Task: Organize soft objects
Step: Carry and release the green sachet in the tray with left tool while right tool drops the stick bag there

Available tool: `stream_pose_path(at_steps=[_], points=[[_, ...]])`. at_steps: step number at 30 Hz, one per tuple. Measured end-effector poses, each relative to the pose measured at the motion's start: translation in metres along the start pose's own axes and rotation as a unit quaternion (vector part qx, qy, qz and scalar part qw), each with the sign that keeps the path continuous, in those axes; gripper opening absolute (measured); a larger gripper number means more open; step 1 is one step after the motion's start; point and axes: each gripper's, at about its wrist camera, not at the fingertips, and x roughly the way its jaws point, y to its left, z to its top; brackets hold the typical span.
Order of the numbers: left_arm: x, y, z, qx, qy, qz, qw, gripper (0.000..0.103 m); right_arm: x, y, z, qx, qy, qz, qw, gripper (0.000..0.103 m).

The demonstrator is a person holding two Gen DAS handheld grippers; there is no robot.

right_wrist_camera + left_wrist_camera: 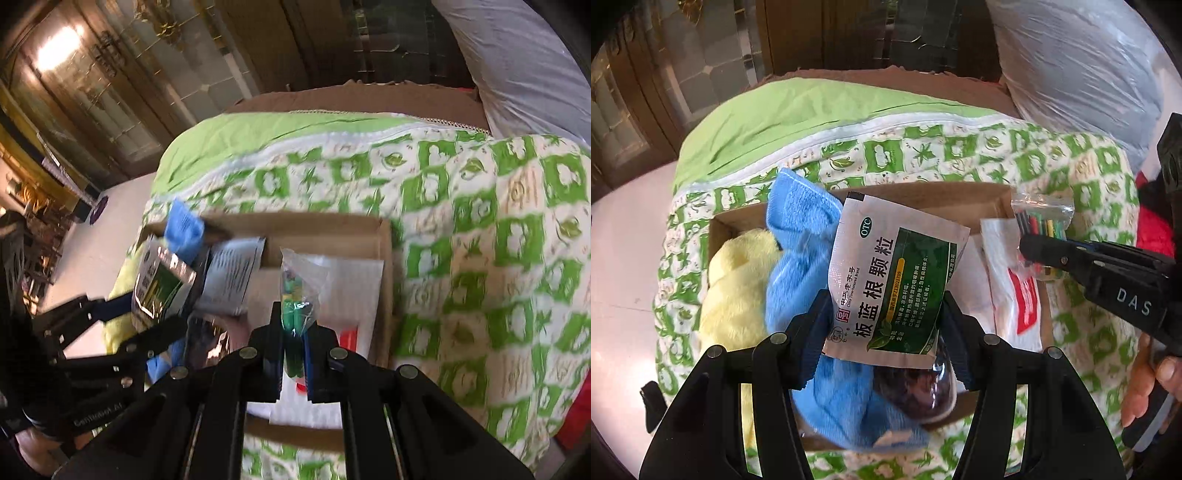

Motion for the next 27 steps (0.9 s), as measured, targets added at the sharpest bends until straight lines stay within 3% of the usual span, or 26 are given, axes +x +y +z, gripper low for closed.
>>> stream_pose_path(at_steps=[12,20,22,24,27], points=[[0.028,0.000,0.017,-0.007,0.000,0.001,1.0000,0.058,0.042,-0.017,0.017,0.035,0.012,-0.005,0.999,0.007],[0.029,-0.002,0.020,-0.014,0.001,0.010,0.9999,0.060,0.036,-0.022,0.021,0.042,-0.019,0.008,0.999,0.008],[0.029,-0.002,0.020,-0.015,0.004,0.010,0.9998,0.061,0.030,-0.021,0.022,0.039,-0.029,0.002,0.999,0.021],[0.025,-0.002,0.019,-0.015,0.001,0.011,0.9998,0.061,0.026,-0.022,0.022,0.040,-0.036,0.006,0.999,0.071],[0.017,-0.001,0.017,-0.016,-0.005,0.012,0.9998,0.061,0.019,-0.020,0.020,0.035,-0.049,0.004,0.998,0.073]])
